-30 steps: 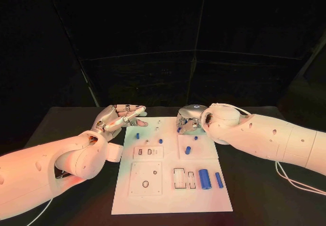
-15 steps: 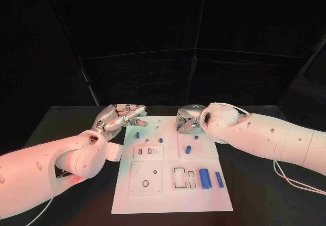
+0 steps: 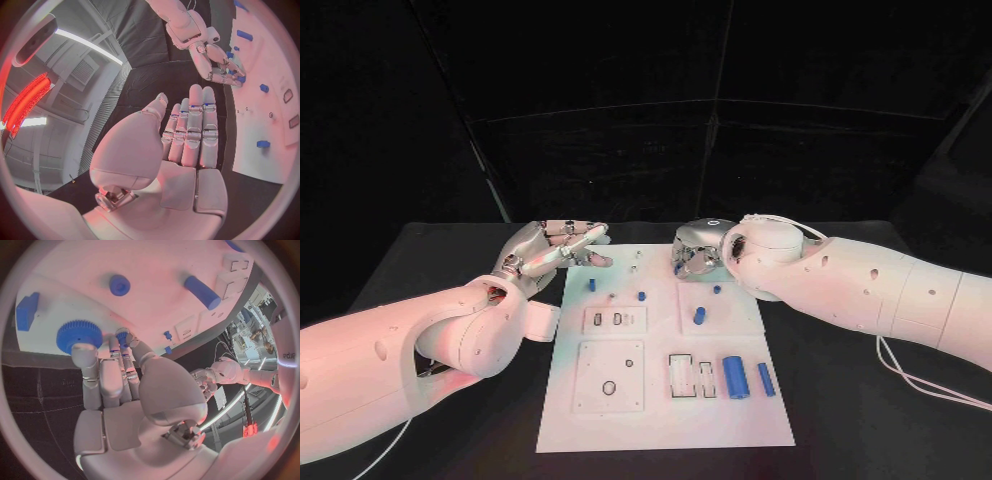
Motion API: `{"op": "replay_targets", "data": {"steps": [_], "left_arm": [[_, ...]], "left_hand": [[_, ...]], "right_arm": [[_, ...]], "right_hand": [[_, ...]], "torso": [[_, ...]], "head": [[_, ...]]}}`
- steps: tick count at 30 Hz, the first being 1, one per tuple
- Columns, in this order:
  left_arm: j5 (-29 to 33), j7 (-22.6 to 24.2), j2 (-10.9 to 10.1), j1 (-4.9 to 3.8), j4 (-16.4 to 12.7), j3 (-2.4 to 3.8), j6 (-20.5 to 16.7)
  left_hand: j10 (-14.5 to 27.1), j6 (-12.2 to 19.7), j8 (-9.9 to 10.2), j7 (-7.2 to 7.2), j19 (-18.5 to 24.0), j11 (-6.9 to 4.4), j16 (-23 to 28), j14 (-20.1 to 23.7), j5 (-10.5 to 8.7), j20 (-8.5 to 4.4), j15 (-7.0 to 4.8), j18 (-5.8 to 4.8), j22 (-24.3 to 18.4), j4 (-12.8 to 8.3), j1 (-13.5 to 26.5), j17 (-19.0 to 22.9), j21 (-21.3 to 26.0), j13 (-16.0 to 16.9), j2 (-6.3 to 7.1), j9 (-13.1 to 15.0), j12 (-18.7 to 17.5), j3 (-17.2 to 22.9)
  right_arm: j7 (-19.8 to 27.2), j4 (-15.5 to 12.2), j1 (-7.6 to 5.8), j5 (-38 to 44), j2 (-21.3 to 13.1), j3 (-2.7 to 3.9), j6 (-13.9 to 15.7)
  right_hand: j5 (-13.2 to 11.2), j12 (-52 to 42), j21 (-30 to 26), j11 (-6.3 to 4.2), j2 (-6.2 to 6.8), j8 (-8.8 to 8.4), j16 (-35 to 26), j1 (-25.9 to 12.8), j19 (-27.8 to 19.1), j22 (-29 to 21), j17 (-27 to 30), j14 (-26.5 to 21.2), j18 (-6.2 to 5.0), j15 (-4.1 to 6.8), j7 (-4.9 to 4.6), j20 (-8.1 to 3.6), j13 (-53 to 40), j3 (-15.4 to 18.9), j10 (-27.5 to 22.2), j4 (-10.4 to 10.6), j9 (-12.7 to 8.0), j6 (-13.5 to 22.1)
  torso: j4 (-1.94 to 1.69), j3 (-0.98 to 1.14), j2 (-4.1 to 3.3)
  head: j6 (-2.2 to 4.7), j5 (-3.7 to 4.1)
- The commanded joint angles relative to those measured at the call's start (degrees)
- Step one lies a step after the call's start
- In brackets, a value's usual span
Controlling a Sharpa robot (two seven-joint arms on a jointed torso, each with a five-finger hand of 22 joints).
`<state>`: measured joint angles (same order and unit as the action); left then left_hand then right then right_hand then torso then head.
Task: Assemble the parts on the task board
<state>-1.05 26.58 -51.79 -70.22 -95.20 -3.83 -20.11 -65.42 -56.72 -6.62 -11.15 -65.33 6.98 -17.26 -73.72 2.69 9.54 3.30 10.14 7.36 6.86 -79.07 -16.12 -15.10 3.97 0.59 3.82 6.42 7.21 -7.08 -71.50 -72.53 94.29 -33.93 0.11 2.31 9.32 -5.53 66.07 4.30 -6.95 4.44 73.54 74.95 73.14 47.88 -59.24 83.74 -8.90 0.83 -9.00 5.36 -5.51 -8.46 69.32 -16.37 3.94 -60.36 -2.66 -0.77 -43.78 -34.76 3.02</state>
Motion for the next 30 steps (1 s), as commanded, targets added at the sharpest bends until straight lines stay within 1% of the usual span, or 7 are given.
{"op": "replay_targets", "data": {"steps": [1, 6, 11, 15, 19, 22, 30], "left_arm": [[-0.3, -0.1, 0.0, -0.10, 0.0, 0.05, 0.8], [-0.3, -0.2, 0.0, -0.10, 0.0, 0.05, 0.8], [-0.3, -0.2, -0.1, -0.11, 0.0, 0.05, 0.8], [-0.3, -0.2, -0.1, -0.11, 0.0, 0.05, 0.8], [-0.3, -0.2, 0.0, -0.11, 0.1, 0.05, 0.8], [-0.3, -0.1, 0.1, -0.11, 0.2, 0.05, 0.9], [-0.3, -0.1, 0.3, -0.11, 0.3, 0.05, 0.9]], "left_hand": [[0.1, 0.0, 0.3, -0.30, -0.2, 0.51, 0.3, 0.2, 0.13, 0.00, 0.18, 0.17, -0.1, -0.3, -0.2, -0.1, 0.3, -0.1, 0.00, -0.1, -0.4, 0.1], [0.1, 0.0, 0.4, -0.32, -0.2, 0.53, 0.4, 0.2, 0.13, 0.01, 0.21, 0.16, -0.1, -0.4, -0.2, -0.2, 0.3, -0.1, -0.15, -0.1, -0.5, 0.2], [0.1, 0.0, 0.4, -0.33, -0.2, 0.54, 0.4, 0.3, 0.13, 0.02, 0.22, 0.16, -0.1, -0.4, -0.2, -0.3, 0.4, -0.1, -0.23, -0.1, -0.6, 0.3], [0.1, 0.0, 0.4, -0.33, -0.2, 0.54, 0.4, 0.3, 0.13, 0.02, 0.22, 0.16, -0.1, -0.4, -0.2, -0.3, 0.4, -0.1, -0.23, -0.1, -0.6, 0.3], [0.1, 0.0, 0.5, -0.34, -0.2, 0.55, 0.5, 0.3, 0.13, 0.03, 0.23, 0.16, -0.1, -0.5, -0.3, -0.4, 0.4, -0.1, -0.29, -0.1, -0.7, 0.4], [0.1, 0.0, 0.5, -0.34, -0.2, 0.55, 0.5, 0.4, 0.13, 0.03, 0.23, 0.17, -0.1, -0.5, -0.3, -0.4, 0.4, -0.1, -0.32, -0.1, -0.7, 0.4], [0.1, 0.0, 0.5, -0.34, -0.2, 0.55, 0.5, 0.4, 0.13, 0.04, 0.23, 0.17, -0.1, -0.5, -0.3, -0.4, 0.5, -0.1, -0.34, -0.1, -0.7, 0.4]], "right_arm": [[0.2, 0.2, 0.09, 0.0, 0.1, -0.13, -0.8], [0.2, -0.1, 0.10, 0.0, 0.1, -0.13, 1.3], [1.1, -1.6, 0.11, 0.0, -0.7, -0.12, 7.8], [1.2, -2.8, 0.10, 0.0, -1.2, -0.09, 11.9], [1.3, -2.7, 0.10, 0.0, -0.8, -0.07, 13.6], [1.4, -2.1, 0.10, 0.0, -0.1, -0.06, 14.5], [1.6, 0.3, 0.08, -0.1, 2.4, -0.04, 16.1]], "right_hand": [[-0.4, 0.3, 0.2, 0.23, 0.63, -0.17, 0.2, -0.1, -0.6, 0.1, 0.1, 1.8, 1.11, -0.36, 0.08, -0.02, 0.1, -0.7, -0.2, 0.0, -0.1, -0.4], [-0.3, 0.5, 0.6, 0.29, 0.75, -0.14, 0.3, 0.3, -0.9, 0.4, 0.2, 1.7, 1.11, -0.40, 0.12, 0.07, 0.3, -2.3, -0.3, -0.1, 0.0, -0.9], [-1.0, 0.3, 1.0, 0.18, 1.13, -0.09, 0.5, 0.4, -1.0, 0.8, 0.2, 1.7, 1.12, -0.33, 0.21, 0.03, 0.4, -4.4, 0.3, 0.1, 0.0, -1.5], [-1.1, 0.4, 1.4, 0.14, 1.64, -0.16, 0.7, 0.2, -1.1, 1.1, 0.2, 1.7, 1.16, -0.32, 0.21, 0.02, 0.5, -5.8, 0.5, 0.1, 0.0, -1.8], [-1.8, 0.5, 1.6, 0.14, 2.25, -0.29, 0.8, -0.4, -1.2, 1.2, 0.2, 1.7, 1.16, -0.35, 0.20, 0.04, 0.6, -6.8, 0.6, 0.4, 0.0, -1.9], [-2.2, 0.6, 1.7, 0.17, 2.54, -0.37, 0.9, -0.7, -1.2, 1.3, 0.2, 1.7, 1.17, -0.36, 0.18, 0.06, 0.7, -7.3, 0.6, 0.6, 0.0, -1.8], [-2.7, 0.7, 1.8, 0.18, 2.88, -0.42, 1.0, -1.0, -1.3, 1.4, 0.2, 1.7, 1.16, -0.37, 0.19, 0.09, 0.8, -8.1, 0.6, 0.7, 0.0, -1.9]], "torso": [[-0.02, -0.01, -0.08], [-0.09, -0.04, -0.12], [-0.15, 0.03, -0.16], [-0.23, -0.07, -0.18], [-0.41, -0.06, -0.27], [-0.35, 0.06, -0.38], [-0.43, 0.02, -0.71]], "head": [[0.09, 0.10], [0.14, 0.10], [0.35, 0.06], [0.58, -0.05], [0.60, -0.12], [0.79, -0.34], [0.94, -0.28]]}}
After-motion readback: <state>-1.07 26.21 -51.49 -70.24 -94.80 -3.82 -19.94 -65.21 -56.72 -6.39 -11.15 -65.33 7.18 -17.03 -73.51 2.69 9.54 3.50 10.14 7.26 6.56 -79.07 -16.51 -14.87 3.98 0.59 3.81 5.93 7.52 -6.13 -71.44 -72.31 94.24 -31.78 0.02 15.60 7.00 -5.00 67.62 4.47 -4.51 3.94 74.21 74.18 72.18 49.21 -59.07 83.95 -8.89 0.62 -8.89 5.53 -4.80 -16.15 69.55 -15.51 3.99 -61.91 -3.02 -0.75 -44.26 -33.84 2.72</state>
